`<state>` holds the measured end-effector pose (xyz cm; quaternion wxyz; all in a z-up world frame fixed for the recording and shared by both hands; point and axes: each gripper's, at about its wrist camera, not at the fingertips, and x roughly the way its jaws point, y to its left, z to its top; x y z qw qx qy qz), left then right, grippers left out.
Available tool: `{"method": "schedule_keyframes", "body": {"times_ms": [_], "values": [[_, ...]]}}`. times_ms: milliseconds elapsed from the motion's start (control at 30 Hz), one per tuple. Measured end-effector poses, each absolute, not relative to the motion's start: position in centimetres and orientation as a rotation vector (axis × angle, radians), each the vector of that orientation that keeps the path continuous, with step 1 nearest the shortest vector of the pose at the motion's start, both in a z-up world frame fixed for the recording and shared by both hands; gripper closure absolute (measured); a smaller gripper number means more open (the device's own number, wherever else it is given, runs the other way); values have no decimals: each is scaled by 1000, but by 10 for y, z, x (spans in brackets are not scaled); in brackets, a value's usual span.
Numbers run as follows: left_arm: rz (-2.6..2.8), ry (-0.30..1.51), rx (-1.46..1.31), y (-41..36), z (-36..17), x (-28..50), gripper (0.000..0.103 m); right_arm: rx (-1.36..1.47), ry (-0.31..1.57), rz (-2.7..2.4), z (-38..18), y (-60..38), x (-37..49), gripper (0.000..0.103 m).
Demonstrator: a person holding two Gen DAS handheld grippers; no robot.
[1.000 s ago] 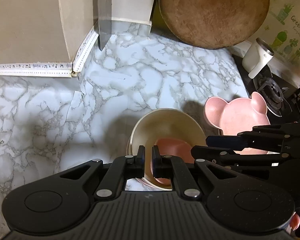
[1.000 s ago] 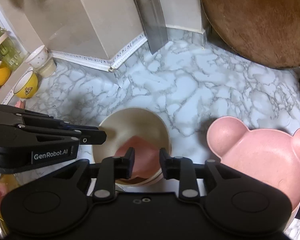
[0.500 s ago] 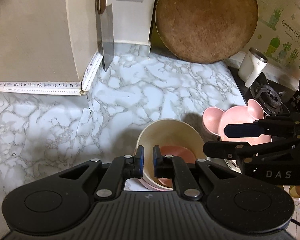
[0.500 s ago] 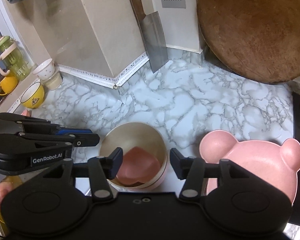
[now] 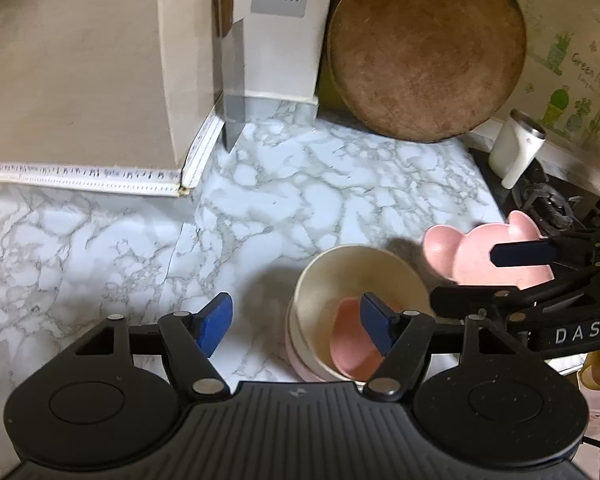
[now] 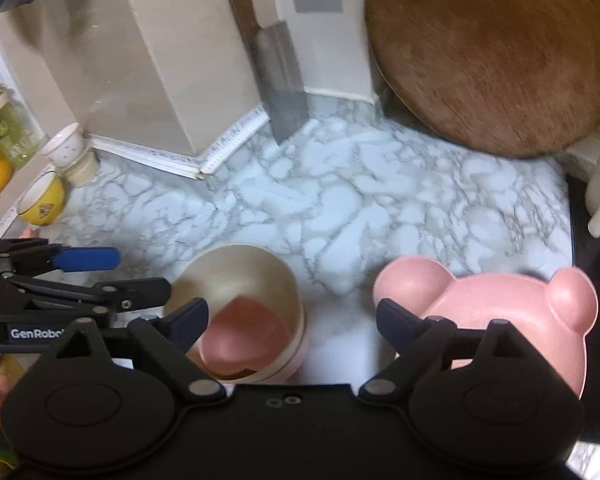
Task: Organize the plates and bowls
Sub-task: 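Move both grippers to the cream bowl rim and close them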
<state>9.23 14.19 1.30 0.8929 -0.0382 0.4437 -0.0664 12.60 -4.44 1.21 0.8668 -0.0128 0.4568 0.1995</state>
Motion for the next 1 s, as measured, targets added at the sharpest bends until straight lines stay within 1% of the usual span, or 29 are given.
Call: {"method": "schedule_keyframes", "body": {"times_ms": [133,200,267,300,433,533,600,700,733,767,800,833,867,900,933,1000], "values": [[-112,948,-106,149,0,97,32,14,1006,370,-1,-50,136,13],[-94,964,-132,154,-6,99,32,46,1034,360,-7,-55,140,17],[-93,985,-164,159,-12,102,32,83,1063,361,-13,-58,143,19],[-88,993,-171,160,-15,103,32,89,1070,357,-15,-59,144,22],[-70,1022,-196,160,-25,107,32,93,1084,332,-23,-58,146,27],[-46,1036,-193,159,-30,109,32,100,1075,326,-25,-56,148,34],[-31,1048,-198,158,-33,110,32,94,1073,324,-27,-54,150,44],[-22,1060,-207,157,-37,111,33,95,1093,327,-31,-51,153,51],[-17,1060,-204,156,-37,112,35,93,1094,330,-32,-50,154,53],[-16,1061,-203,155,-38,112,42,86,1093,327,-33,-48,155,56],[-14,1065,-209,154,-38,113,46,83,1094,327,-34,-47,155,61],[-15,1070,-218,154,-39,114,47,81,1094,330,-35,-45,156,63],[-18,1075,-225,154,-40,116,51,78,1093,329,-36,-44,156,68],[-22,1077,-230,154,-40,116,55,75,1093,327,-37,-42,156,70],[-24,1080,-232,153,-41,117,57,72,1098,328,-38,-41,157,72],[-34,1086,-235,150,-41,119,66,68,1102,331,-38,-38,157,74]]}}
